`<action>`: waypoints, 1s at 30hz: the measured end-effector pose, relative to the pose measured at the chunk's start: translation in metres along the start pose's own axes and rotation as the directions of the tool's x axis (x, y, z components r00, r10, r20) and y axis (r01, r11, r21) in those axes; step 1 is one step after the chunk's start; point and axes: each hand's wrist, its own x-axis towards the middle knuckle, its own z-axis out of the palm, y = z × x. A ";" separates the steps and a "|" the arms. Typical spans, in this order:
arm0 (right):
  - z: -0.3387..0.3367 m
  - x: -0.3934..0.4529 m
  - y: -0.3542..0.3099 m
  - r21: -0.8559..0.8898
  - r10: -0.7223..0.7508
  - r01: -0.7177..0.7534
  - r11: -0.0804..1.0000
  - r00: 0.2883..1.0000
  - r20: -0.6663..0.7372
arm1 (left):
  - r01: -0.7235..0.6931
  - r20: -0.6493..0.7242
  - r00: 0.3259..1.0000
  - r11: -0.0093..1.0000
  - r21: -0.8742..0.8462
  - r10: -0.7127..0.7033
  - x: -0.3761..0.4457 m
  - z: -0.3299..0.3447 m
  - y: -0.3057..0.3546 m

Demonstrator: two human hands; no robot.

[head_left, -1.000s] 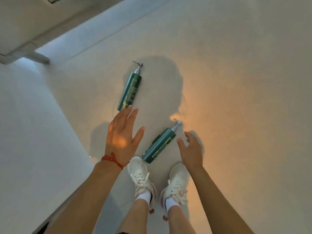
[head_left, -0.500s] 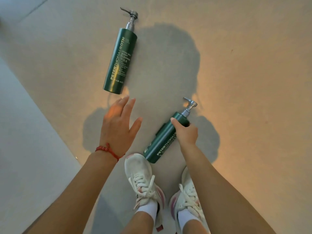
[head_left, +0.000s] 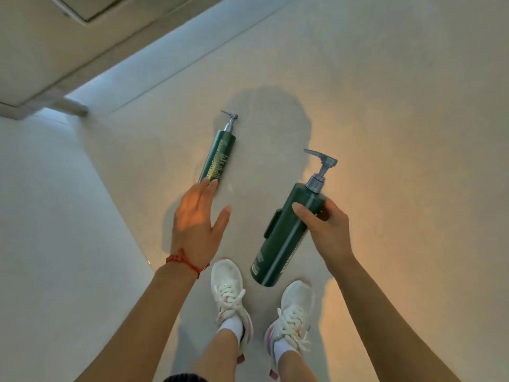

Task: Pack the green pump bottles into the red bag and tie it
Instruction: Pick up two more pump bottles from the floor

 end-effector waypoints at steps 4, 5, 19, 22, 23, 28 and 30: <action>-0.007 0.013 -0.059 0.024 -0.051 0.052 0.998 0.999 -0.009 | 0.013 -0.003 1.000 0.999 -0.031 -0.013 0.035 -0.028 0.007; -0.007 0.019 -0.069 0.023 -0.059 0.059 0.998 0.998 -0.009 | 0.029 0.009 1.000 0.999 -0.037 -0.029 0.045 -0.032 0.006; 0.048 0.145 -0.089 0.035 -0.029 0.031 0.999 0.998 -0.050 | 0.052 0.241 0.969 0.999 -0.013 -0.048 0.205 0.020 -0.065; 0.053 0.172 -0.072 0.051 -0.032 0.034 0.998 0.999 -0.043 | 0.128 0.259 0.958 0.992 -0.007 -0.122 0.226 0.057 -0.089; 0.054 0.180 -0.064 0.061 -0.030 0.032 0.998 0.999 -0.034 | 0.168 0.268 0.951 0.986 -0.016 -0.157 0.230 0.070 -0.096; 0.051 0.224 -0.020 0.087 0.020 -0.016 0.996 0.999 -0.041 | 0.369 0.311 0.890 0.928 -0.056 -0.335 0.250 0.135 -0.130; 0.048 0.235 -0.006 0.113 0.040 -0.037 0.993 0.999 -0.032 | 0.373 0.273 0.899 0.925 -0.065 -0.343 0.252 0.152 -0.138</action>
